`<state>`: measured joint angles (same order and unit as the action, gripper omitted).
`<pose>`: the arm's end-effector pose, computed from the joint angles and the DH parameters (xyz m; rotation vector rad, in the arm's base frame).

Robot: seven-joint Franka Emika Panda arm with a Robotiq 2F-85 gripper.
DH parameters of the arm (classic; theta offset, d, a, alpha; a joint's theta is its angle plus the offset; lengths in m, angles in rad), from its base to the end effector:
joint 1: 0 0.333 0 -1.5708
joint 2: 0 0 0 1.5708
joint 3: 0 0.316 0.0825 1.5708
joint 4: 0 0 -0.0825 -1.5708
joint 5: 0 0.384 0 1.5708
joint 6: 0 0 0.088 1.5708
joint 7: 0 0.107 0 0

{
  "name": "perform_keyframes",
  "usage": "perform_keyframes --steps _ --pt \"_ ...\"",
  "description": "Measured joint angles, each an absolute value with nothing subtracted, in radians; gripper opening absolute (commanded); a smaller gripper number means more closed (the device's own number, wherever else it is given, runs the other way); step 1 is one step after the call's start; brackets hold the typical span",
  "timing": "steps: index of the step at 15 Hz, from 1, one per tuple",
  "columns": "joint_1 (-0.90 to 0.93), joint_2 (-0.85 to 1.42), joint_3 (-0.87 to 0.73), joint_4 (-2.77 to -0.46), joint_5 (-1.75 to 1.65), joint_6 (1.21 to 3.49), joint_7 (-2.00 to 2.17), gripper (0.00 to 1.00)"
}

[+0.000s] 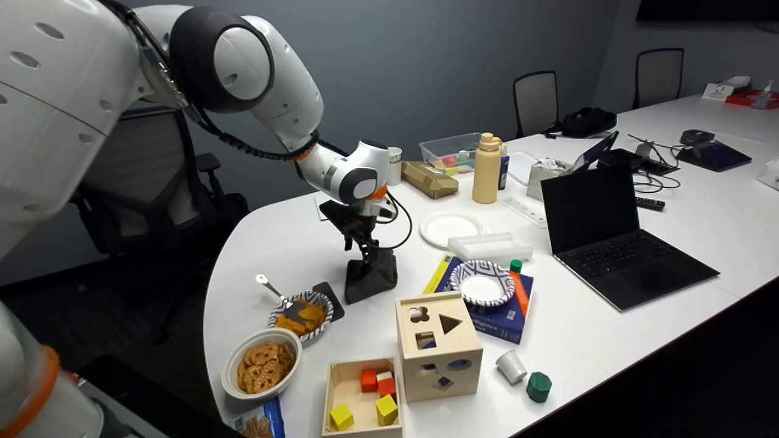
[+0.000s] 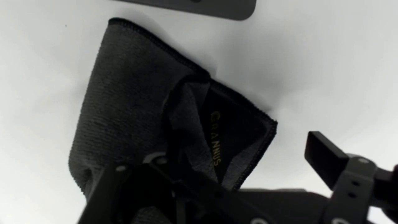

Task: Fold the black napkin

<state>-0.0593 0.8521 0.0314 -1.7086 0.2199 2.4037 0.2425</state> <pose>0.6420 -0.0174 0.0841 -2.9125 0.6727 0.2601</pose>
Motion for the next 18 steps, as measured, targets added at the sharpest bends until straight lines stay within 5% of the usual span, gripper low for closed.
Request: perform_keyframes --steps 18 --pt "-0.232 0.902 0.227 -1.655 0.454 2.429 -0.159 1.0"
